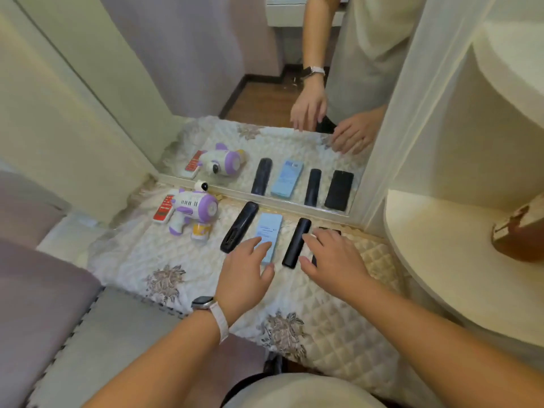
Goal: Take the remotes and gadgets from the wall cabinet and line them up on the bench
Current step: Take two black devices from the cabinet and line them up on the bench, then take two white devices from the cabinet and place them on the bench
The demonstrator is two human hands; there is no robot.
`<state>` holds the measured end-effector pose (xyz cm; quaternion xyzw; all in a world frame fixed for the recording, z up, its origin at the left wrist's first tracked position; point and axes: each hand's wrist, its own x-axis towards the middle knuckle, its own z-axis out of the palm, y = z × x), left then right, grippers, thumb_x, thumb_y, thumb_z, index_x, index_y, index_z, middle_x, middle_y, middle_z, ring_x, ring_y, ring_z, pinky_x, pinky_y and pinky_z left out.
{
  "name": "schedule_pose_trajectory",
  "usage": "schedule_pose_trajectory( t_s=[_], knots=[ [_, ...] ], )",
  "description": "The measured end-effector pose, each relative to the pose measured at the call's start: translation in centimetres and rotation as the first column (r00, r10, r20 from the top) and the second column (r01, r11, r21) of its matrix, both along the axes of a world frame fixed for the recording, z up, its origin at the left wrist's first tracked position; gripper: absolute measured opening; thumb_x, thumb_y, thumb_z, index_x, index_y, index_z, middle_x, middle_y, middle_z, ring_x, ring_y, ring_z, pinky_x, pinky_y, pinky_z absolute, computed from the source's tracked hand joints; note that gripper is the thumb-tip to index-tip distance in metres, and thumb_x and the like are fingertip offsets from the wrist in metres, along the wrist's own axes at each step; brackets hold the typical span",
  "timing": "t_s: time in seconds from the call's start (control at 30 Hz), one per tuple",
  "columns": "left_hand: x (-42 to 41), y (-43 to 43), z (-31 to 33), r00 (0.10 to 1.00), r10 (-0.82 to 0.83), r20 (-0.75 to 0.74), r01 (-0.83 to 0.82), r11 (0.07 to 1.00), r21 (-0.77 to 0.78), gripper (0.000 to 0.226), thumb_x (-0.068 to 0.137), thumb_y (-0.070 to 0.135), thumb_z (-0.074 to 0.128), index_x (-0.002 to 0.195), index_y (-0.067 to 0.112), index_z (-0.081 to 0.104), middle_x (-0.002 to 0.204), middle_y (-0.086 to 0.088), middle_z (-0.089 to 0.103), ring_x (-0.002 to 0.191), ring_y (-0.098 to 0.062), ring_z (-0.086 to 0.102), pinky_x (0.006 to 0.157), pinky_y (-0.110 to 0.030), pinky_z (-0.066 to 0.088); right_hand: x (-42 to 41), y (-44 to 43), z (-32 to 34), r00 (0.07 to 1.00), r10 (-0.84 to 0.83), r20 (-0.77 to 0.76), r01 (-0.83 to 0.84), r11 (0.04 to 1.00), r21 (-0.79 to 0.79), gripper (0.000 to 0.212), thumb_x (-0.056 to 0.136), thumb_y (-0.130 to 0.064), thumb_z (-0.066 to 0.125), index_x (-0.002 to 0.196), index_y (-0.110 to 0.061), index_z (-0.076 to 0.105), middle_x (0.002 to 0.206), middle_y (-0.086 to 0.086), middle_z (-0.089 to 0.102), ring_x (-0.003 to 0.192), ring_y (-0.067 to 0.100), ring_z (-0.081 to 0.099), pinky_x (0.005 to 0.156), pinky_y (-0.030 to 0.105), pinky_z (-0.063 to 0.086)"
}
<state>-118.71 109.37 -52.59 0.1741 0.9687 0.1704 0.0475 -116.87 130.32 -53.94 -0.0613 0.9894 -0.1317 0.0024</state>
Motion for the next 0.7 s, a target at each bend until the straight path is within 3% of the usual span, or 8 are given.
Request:
schedule_pose_trajectory(
  t_s=[0.33,0.7],
  knots=[
    [8.6,-9.2,4.1,0.953,0.215,-0.211,-0.250,0.956,-0.153,0.042,0.084,0.036,0.053,0.120,0.017,0.063,0.127,-0.009,0.060,0.115,-0.031,0.056,0.093,-0.047,0.045,0.8,-10.3,4.2,0.867,0.479,-0.141,-0.483,0.876,0.006,0.055,0.087,-0.050,0.042,0.120,-0.013,0.065,0.119,0.010,0.066,0.109,0.032,0.061,0.085,0.045,0.051],
    [20.9,-24.9,9.1,0.754,0.463,-0.466,-0.587,0.792,-0.164,0.039,0.086,0.037,0.050,0.114,0.016,0.066,0.117,-0.006,0.065,0.113,-0.026,0.054,0.099,-0.043,0.034,6.7,-28.0,9.5,0.601,0.738,-0.306,-0.767,0.640,0.037,0.049,0.082,-0.047,0.054,0.118,-0.015,0.064,0.114,0.007,0.065,0.107,0.029,0.058,0.085,0.042,0.048]
  ],
)
